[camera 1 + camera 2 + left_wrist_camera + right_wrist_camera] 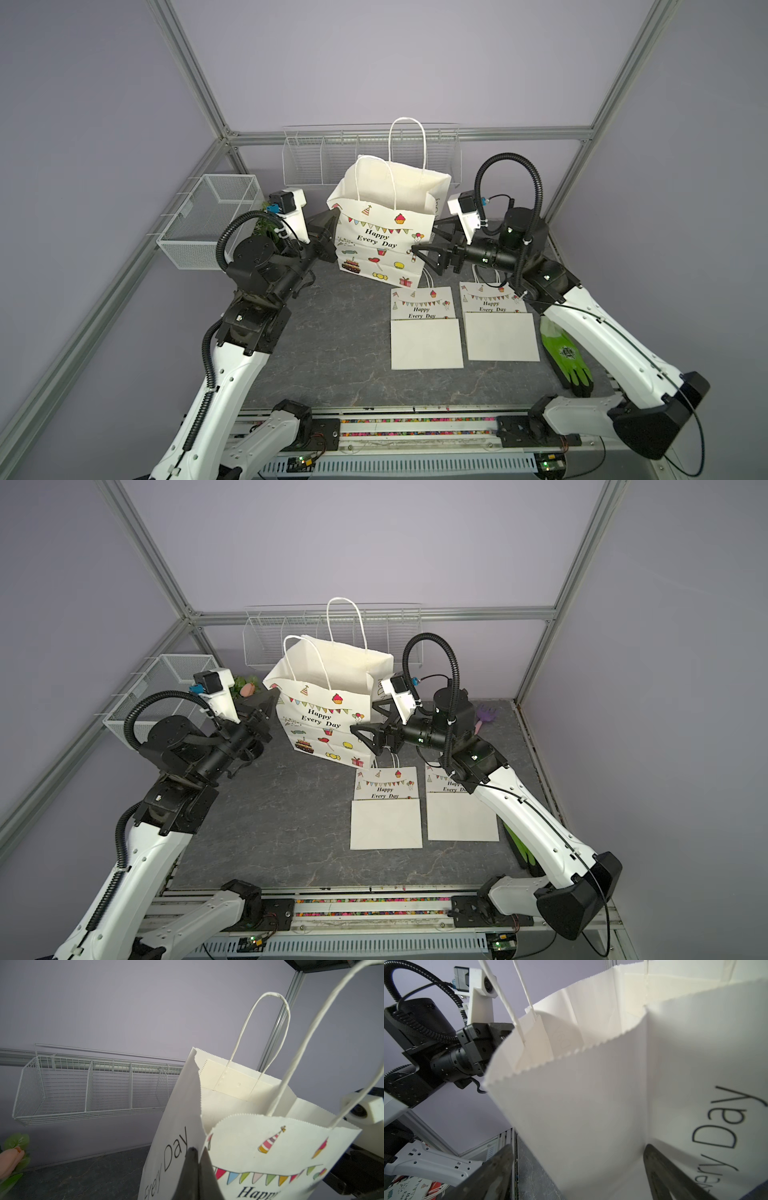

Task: Put away the paper bag
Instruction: Press the paper bag.

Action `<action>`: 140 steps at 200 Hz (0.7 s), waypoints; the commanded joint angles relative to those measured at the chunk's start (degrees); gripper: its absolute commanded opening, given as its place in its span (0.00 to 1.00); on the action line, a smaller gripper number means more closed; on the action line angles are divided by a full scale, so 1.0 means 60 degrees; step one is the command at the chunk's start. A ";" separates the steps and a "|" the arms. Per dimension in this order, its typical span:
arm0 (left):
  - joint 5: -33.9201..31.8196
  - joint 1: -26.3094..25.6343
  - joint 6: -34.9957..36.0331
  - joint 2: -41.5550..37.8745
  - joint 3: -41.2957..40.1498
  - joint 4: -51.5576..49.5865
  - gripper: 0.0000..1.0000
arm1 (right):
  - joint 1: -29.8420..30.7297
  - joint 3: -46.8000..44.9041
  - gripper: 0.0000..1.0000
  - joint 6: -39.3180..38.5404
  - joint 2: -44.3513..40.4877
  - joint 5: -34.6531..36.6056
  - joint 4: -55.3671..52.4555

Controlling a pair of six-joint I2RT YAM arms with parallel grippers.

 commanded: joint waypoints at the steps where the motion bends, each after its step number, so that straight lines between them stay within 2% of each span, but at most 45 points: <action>1: 0.0278 0.0032 -0.0433 0.0045 -0.0126 0.0485 0.00 | 0.0071 0.0096 0.99 -0.0041 -0.0179 0.0181 0.0302; 21: 0.0435 0.0040 -0.0562 0.0108 -0.0122 0.0556 0.00 | 0.0158 0.0155 0.99 0.0003 -0.0033 0.0163 0.0363; 58: 0.0700 0.0036 -0.0746 0.0175 -0.0122 0.0587 0.00 | 0.0334 0.0169 0.88 -0.0182 0.0016 0.0690 0.0318; 140: 0.1209 0.0029 -0.0886 0.0368 -0.0151 0.0611 0.00 | 0.0403 -0.0002 0.43 -0.0298 -0.0269 0.1426 0.0357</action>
